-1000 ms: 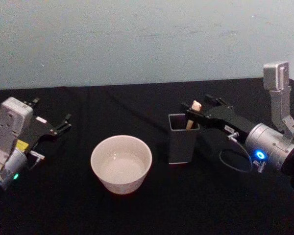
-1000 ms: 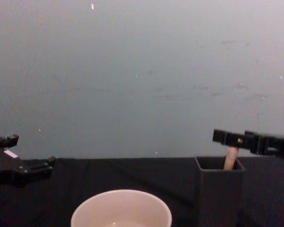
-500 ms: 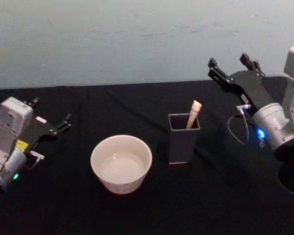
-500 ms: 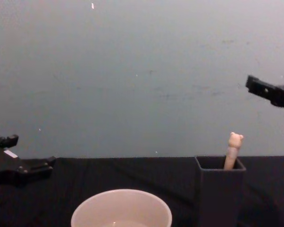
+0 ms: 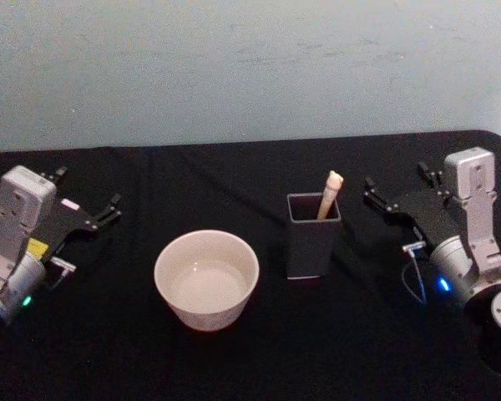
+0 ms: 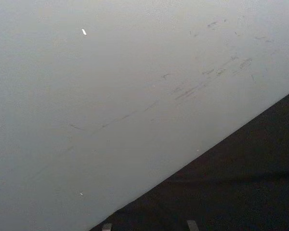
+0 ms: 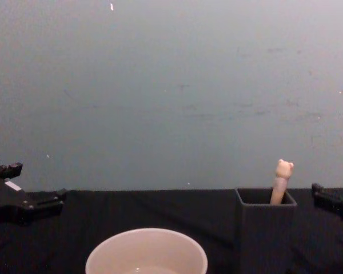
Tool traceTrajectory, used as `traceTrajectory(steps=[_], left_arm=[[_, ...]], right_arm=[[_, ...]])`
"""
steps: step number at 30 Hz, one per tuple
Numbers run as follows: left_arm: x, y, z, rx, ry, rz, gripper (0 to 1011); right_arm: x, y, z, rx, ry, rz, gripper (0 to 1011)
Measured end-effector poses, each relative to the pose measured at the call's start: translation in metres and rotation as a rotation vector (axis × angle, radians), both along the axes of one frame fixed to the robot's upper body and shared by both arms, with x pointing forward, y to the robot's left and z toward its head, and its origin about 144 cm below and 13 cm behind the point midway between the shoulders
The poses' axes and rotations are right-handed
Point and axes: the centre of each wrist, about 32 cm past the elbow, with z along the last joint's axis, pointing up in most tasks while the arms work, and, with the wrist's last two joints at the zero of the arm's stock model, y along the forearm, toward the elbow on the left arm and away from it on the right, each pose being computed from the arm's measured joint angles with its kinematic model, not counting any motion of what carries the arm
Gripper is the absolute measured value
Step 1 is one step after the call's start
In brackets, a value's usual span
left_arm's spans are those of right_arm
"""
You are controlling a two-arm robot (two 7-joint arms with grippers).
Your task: Pick up the stirring spoon with one hand, stir inside the cup, then place it back in its original position.
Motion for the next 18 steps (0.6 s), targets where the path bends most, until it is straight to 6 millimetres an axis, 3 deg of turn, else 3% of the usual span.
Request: traceTrajectory(steps=[5,18], left_arm=[[0.0000,0.0000,0.0000,0.000,0.000,0.000,1001],[0.0000,0.0000,0.0000,0.000,0.000,0.000,1001]], right_arm=[[0.0006,-0.0004,-0.0101,-0.023,0.038,-0.003,1002],[0.0005,-0.0001,-0.0090,-0.022,0.033,-0.002,1002]])
